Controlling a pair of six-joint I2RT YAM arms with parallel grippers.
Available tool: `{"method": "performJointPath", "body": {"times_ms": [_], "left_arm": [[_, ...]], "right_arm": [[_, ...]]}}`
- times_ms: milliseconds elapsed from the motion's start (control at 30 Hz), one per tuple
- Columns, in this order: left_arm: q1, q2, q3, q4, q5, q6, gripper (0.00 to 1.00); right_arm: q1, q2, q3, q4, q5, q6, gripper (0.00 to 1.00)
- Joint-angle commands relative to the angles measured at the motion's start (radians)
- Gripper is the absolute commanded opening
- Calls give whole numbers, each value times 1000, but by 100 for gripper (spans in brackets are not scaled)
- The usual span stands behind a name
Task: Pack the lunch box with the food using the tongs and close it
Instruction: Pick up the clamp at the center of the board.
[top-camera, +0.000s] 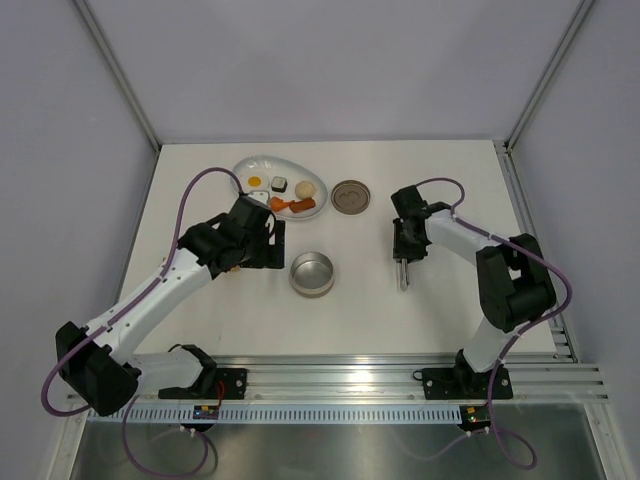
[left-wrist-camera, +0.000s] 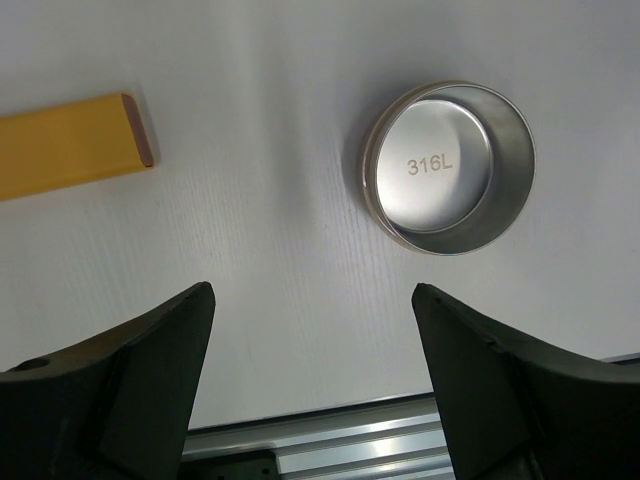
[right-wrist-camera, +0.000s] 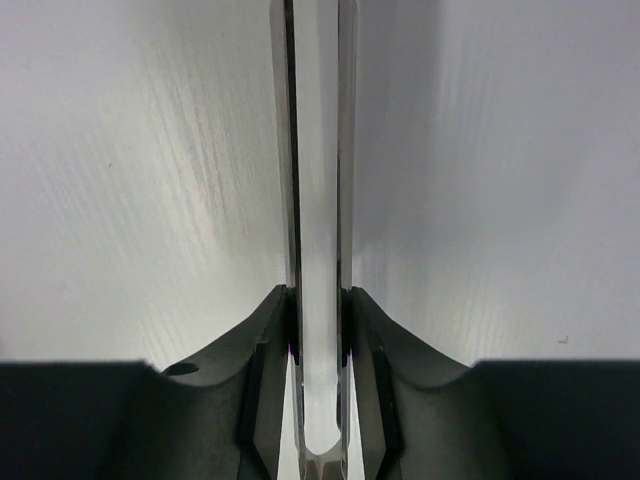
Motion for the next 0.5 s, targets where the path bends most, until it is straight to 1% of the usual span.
{"method": "performJointPath", "body": {"times_ms": [0, 100, 167, 233, 333, 433, 467], "left_arm": [[12, 13, 63, -12, -3, 58, 85], [11, 28, 57, -24, 35, 78, 84], [-8, 26, 28, -9, 80, 79, 84], [-40, 17, -11, 24, 107, 82, 81], [-177, 31, -22, 43, 144, 85, 80], [-250, 77, -32, 80, 204, 79, 79], [-261, 88, -44, 95, 273, 81, 79]], "right_arm": [[6, -110, 16, -62, 11, -20, 32], [6, -158, 34, -111, -3, -28, 31], [6, -181, 66, -153, -47, -43, 31], [6, -195, 94, -195, -67, -48, 31], [6, -228, 146, -230, -70, -52, 31], [8, -253, 208, -256, -67, -49, 32], [6, -256, 218, -261, -66, -46, 32]]}}
